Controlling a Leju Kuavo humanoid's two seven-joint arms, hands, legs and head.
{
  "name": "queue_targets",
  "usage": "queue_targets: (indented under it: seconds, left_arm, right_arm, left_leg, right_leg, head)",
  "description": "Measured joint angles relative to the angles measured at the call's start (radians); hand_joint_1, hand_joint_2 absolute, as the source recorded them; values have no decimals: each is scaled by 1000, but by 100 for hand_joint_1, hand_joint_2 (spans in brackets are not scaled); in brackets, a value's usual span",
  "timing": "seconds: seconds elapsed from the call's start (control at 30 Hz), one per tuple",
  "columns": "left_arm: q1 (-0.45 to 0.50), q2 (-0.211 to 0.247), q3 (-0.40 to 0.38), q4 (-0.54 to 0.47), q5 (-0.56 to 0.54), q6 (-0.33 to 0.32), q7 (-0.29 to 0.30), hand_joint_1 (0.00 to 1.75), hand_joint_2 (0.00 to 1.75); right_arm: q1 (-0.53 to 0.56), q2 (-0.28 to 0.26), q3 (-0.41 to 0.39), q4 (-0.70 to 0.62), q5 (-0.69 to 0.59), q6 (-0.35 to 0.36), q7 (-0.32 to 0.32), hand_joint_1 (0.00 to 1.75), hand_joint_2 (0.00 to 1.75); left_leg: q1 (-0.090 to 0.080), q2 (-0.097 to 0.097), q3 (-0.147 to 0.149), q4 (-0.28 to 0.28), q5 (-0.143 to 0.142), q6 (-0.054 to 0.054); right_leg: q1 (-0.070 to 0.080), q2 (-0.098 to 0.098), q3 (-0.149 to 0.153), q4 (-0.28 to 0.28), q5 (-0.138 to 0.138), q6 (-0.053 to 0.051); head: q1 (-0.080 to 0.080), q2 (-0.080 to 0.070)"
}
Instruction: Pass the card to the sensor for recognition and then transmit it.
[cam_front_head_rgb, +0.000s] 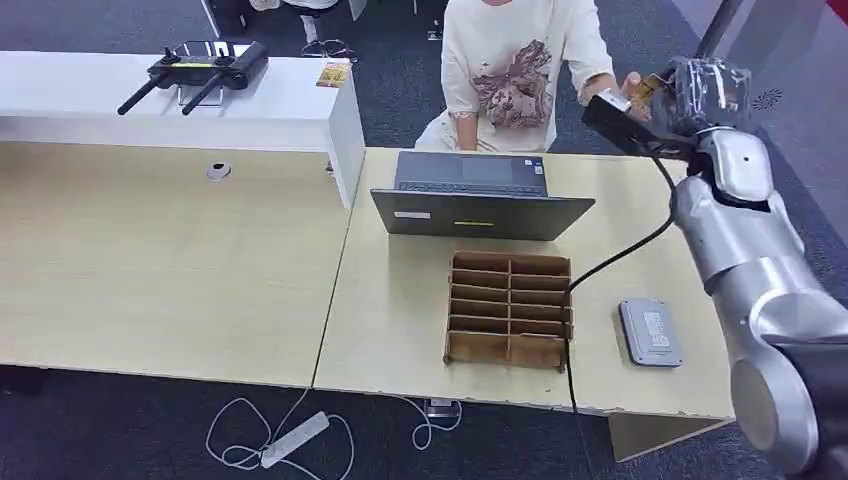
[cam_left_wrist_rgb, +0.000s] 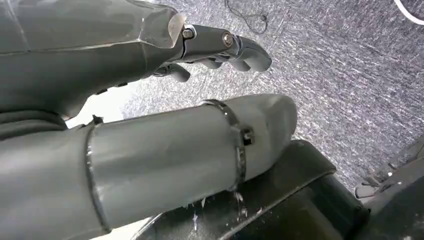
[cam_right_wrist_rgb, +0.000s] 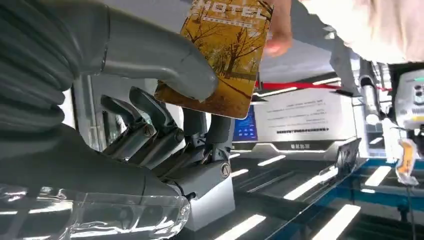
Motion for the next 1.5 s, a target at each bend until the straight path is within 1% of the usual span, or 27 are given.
queue_targets:
  seconds: [0.07,0.13,0.23,0.27,0.37,0.5,0.67,0.73,0.87,0.97,1.03,1.13,1.3,1.37,1.4,1.5]
  left_arm:
    - [0,0,0,0,-1,0,0,0,0]
    - [0,0,0,0,-3,0,0,0,0]
    - [0,0,0,0,-2,0,0,0,0]
    - [0,0,0,0,-2,0,1,0,0]
    - [0,0,0,0,5,0,2,0,0]
    - [0,0,0,0,9,0,2,0,0]
    - [0,0,0,0,6,-1,3,0,0]
    - [0,0,0,0,6,-2,3,0,0]
    - [0,1,0,0,6,-2,3,0,0]
    - [0,2,0,0,4,-3,3,0,0]
    - [0,2,0,0,4,-3,1,0,0]
    - [0,4,0,0,7,-10,-1,0,0]
    - [1,7,0,0,10,-13,-4,0,0]
    - [1,7,0,0,13,-13,-8,0,0]
    - [1,8,0,0,13,-13,-8,0,0]
    - [1,8,0,0,13,-13,-8,0,0]
  right_arm:
    - [3,2,-11,-2,-33,-23,-28,175,175]
    - [11,5,-37,-14,-86,-59,-72,175,175]
    - [18,9,-62,-26,-124,-67,-105,175,175]
    - [21,10,-73,-32,-150,-65,-125,175,175]
    - [23,18,-106,-49,-242,-33,-182,175,175]
    - [23,25,-135,-64,-311,21,-216,175,175]
    - [22,27,-164,-79,-402,115,-251,175,175]
    - [22,27,-172,-82,-419,133,-257,175,175]
    - [20,27,-181,-84,-427,139,-261,175,175]
    - [20,27,-189,-84,-477,203,-272,175,175]
    - [20,27,-196,-84,-537,278,-284,175,175]
    - [20,25,-217,-79,-646,412,-281,175,175]
    - [17,16,-244,-66,-718,530,-267,175,175]
    - [17,7,-250,-60,-767,609,-260,175,175]
    - [17,5,-251,-59,-774,618,-259,175,175]
    - [17,5,-251,-59,-774,618,-259,175,175]
  left_leg:
    - [0,0,0,0,0,0]
    - [0,0,0,0,0,0]
    - [0,0,0,0,0,0]
    - [0,0,0,0,0,0]
    - [0,0,0,0,0,0]
    - [0,0,0,0,0,0]
    - [0,0,0,0,0,0]
    - [0,0,0,0,0,0]
    - [0,0,0,0,0,0]
    - [0,0,0,0,0,0]
    - [0,0,0,0,0,0]
    - [0,0,0,0,0,0]
    - [0,0,0,0,0,0]
    - [0,0,0,0,0,0]
    - [0,0,0,0,0,0]
    - [0,0,0,0,0,0]
  right_leg:
    - [0,0,0,0,0,0]
    - [0,0,0,0,0,0]
    - [0,0,0,0,0,0]
    - [0,0,0,0,0,0]
    - [0,0,0,0,0,0]
    - [0,0,0,0,0,0]
    - [0,0,0,0,0,0]
    - [0,0,0,0,0,0]
    - [0,0,0,0,0,0]
    - [0,0,0,0,0,0]
    - [0,0,0,0,0,0]
    - [0,0,0,0,0,0]
    - [0,0,0,0,0,0]
    - [0,0,0,0,0,0]
    - [0,0,0,0,0,0]
    - [0,0,0,0,0,0]
  head:
    - [0,0]
    - [0,0]
    - [0,0]
    - [0,0]
    - [0,0]
    - [0,0]
    - [0,0]
    - [0,0]
    - [0,0]
    - [0,0]
    - [0,0]
    - [0,0]
    - [0,0]
    - [0,0]
    - [0,0]
    - [0,0]
